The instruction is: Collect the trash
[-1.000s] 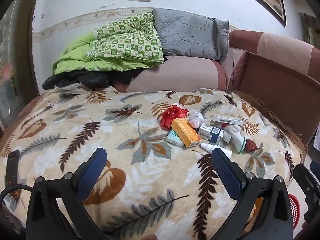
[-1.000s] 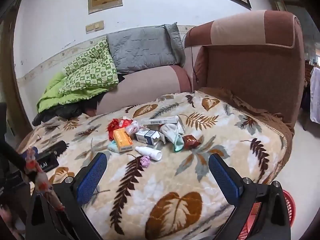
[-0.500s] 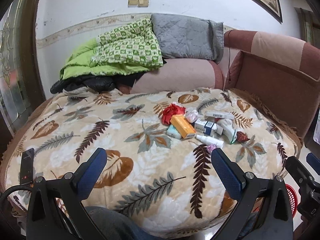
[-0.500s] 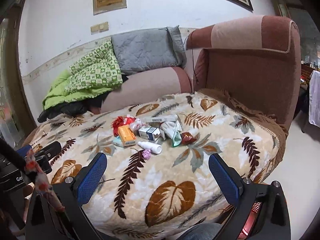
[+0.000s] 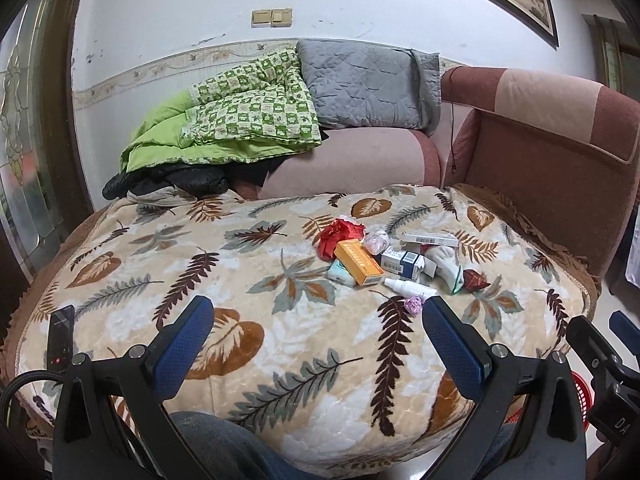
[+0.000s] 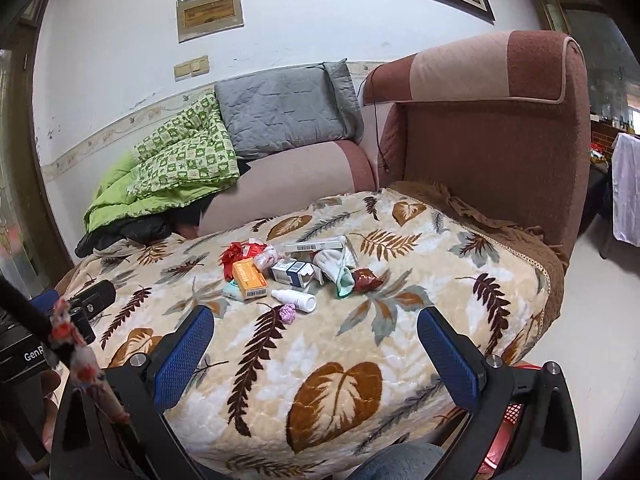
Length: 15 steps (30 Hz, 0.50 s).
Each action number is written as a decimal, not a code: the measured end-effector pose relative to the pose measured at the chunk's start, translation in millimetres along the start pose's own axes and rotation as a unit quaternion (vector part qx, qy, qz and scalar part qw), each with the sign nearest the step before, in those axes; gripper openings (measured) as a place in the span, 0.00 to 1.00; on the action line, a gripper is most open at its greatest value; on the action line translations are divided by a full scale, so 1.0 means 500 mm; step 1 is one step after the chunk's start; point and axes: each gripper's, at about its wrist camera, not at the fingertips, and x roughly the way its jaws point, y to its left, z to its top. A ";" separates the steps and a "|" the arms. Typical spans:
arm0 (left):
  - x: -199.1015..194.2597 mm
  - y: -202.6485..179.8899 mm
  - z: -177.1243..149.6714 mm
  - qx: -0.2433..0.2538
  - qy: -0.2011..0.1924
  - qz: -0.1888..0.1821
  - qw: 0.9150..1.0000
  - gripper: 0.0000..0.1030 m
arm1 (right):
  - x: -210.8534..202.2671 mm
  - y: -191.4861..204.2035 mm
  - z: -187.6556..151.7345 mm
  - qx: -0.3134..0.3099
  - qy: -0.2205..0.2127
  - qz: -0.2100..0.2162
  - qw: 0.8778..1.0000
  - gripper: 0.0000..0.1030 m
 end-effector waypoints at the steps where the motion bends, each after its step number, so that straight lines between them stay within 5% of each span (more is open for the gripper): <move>1: 0.000 -0.001 0.000 0.000 0.001 0.001 1.000 1.00 | 0.001 0.000 0.000 -0.001 0.000 0.000 1.000 1.00; 15: 0.006 0.005 0.007 -0.002 0.005 -0.002 1.000 1.00 | 0.006 -0.002 -0.002 0.001 -0.001 -0.005 1.000 1.00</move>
